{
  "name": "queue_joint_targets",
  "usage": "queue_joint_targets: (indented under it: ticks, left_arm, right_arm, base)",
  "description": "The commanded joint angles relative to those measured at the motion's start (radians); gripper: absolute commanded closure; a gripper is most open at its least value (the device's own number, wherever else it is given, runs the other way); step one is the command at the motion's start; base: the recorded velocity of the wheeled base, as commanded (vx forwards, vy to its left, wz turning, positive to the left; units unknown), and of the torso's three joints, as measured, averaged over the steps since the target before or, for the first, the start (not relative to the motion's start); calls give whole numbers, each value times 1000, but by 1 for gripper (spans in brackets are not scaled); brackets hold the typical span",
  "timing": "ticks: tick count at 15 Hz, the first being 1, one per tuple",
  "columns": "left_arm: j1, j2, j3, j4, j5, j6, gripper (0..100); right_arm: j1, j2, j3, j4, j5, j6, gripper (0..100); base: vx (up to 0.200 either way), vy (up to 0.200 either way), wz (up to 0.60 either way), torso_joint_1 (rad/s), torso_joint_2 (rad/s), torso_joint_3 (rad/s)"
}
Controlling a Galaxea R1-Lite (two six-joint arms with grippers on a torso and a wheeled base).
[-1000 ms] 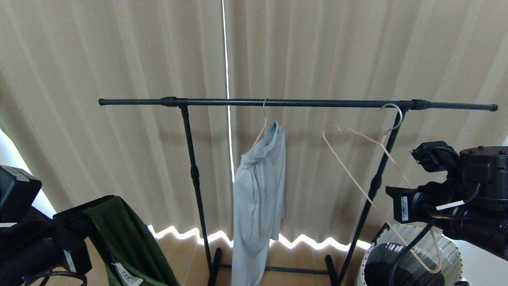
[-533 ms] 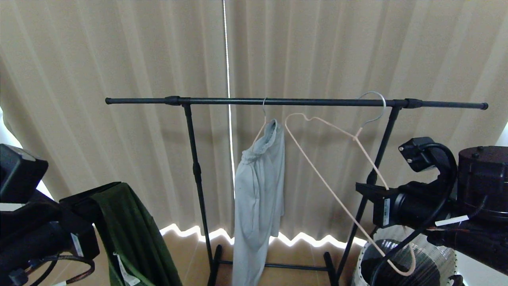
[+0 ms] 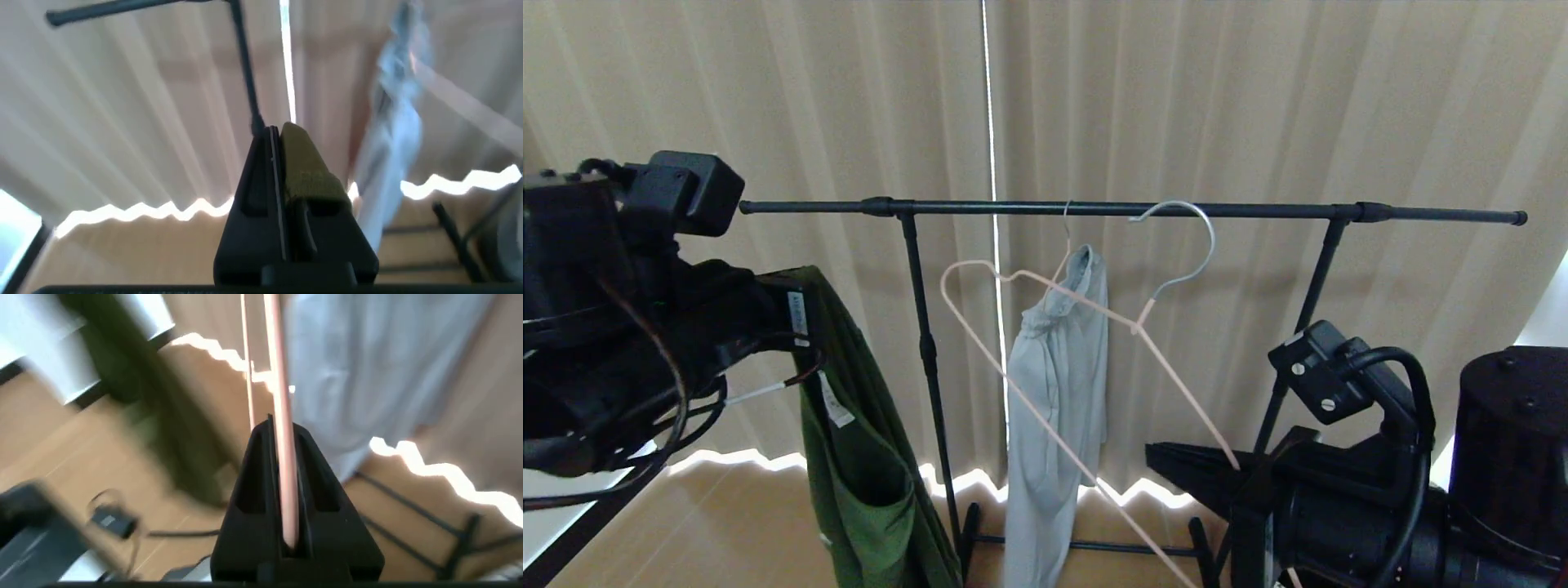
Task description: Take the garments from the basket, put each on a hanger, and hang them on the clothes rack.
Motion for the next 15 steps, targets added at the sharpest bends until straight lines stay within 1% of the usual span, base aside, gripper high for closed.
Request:
queue_joint_targets:
  ticks: [1, 3, 6, 11, 15]
  left_arm:
    - [-6, 132, -95, 0, 49, -38, 100]
    - [-6, 171, -138, 0, 67, -46, 100]
    - [-6, 189, -165, 0, 67, -46, 100]
    - [-18, 189, -162, -2, 70, -46, 100]
    - [-32, 178, -159, -2, 72, -46, 100]
  right_arm:
    - [50, 2, 8, -21, 13, 13, 100]
    - [98, 3, 14, -38, 18, 19, 100]
    - [121, 10, 15, -38, 18, 18, 100]
    - [119, 45, 2, -39, 25, 16, 100]
    - [109, 92, -40, -39, 24, 16, 100]
  base:
    - [0, 0, 0, 0, 0, 0]
    - [0, 0, 0, 0, 0, 0]
    - [0, 0, 0, 0, 0, 0]
    - [0, 0, 0, 0, 0, 0]
    - [0, 0, 0, 0, 0, 0]
